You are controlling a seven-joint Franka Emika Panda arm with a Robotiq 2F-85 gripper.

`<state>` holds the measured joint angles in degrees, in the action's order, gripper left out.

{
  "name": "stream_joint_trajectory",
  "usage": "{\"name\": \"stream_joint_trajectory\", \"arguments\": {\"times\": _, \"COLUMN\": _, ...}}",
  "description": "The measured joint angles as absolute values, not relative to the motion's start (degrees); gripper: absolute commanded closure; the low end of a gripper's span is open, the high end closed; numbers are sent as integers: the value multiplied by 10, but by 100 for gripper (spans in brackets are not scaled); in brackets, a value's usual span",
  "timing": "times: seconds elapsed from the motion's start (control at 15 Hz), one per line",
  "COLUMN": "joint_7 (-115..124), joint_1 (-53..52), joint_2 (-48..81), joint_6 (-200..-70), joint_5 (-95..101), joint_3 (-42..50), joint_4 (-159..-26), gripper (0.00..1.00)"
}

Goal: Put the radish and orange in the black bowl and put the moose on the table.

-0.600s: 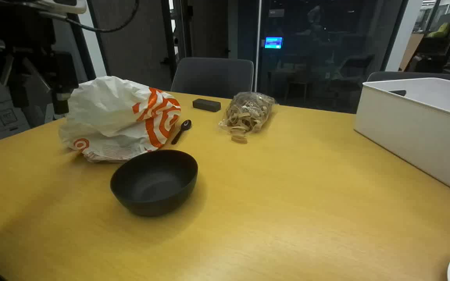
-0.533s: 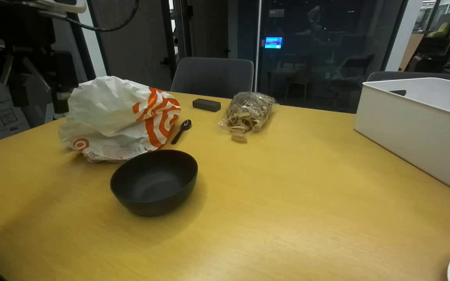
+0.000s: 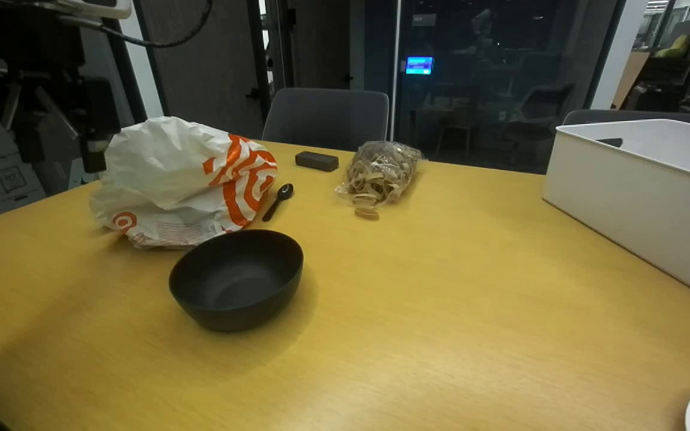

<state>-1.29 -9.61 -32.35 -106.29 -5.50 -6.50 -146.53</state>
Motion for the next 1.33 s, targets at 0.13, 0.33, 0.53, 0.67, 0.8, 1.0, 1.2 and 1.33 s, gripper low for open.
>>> {"name": "stream_joint_trajectory", "arguments": {"times": 0.13, "joint_7": -6, "joint_1": -100, "joint_2": -322, "joint_6": -1085, "joint_5": -59, "joint_3": -75, "joint_4": -1464, "gripper": 0}}
{"name": "stream_joint_trajectory", "arguments": {"times": 0.33, "joint_7": 25, "joint_1": -106, "joint_2": -306, "joint_6": -1134, "joint_5": -80, "joint_3": -96, "joint_4": -1457, "gripper": 0}}
{"name": "stream_joint_trajectory", "arguments": {"times": 0.53, "joint_7": 77, "joint_1": -108, "joint_2": -275, "joint_6": -1193, "joint_5": -95, "joint_3": -117, "joint_4": -1446, "gripper": 0}}
{"name": "stream_joint_trajectory", "arguments": {"times": 0.67, "joint_7": 122, "joint_1": -104, "joint_2": -252, "joint_6": -1248, "joint_5": -80, "joint_3": -135, "joint_4": -1443, "gripper": 0}}
{"name": "stream_joint_trajectory", "arguments": {"times": 0.8, "joint_7": 171, "joint_1": -93, "joint_2": -233, "joint_6": -1302, "joint_5": -27, "joint_3": -158, "joint_4": -1443, "gripper": 0}}
{"name": "stream_joint_trajectory", "arguments": {"times": 1.0, "joint_7": 248, "joint_1": -65, "joint_2": -218, "joint_6": -1337, "joint_5": 89, "joint_3": -194, "joint_4": -1443, "gripper": 0}}
{"name": "stream_joint_trajectory", "arguments": {"times": 1.2, "joint_7": 323, "joint_1": -38, "joint_2": -217, "joint_6": -1338, "joint_5": 211, "joint_3": -229, "joint_4": -1442, "gripper": 0}}
{"name": "stream_joint_trajectory", "arguments": {"times": 1.33, "joint_7": 363, "joint_1": -28, "joint_2": -217, "joint_6": -1332, "joint_5": 272, "joint_3": -248, "joint_4": -1441, "gripper": 0}}
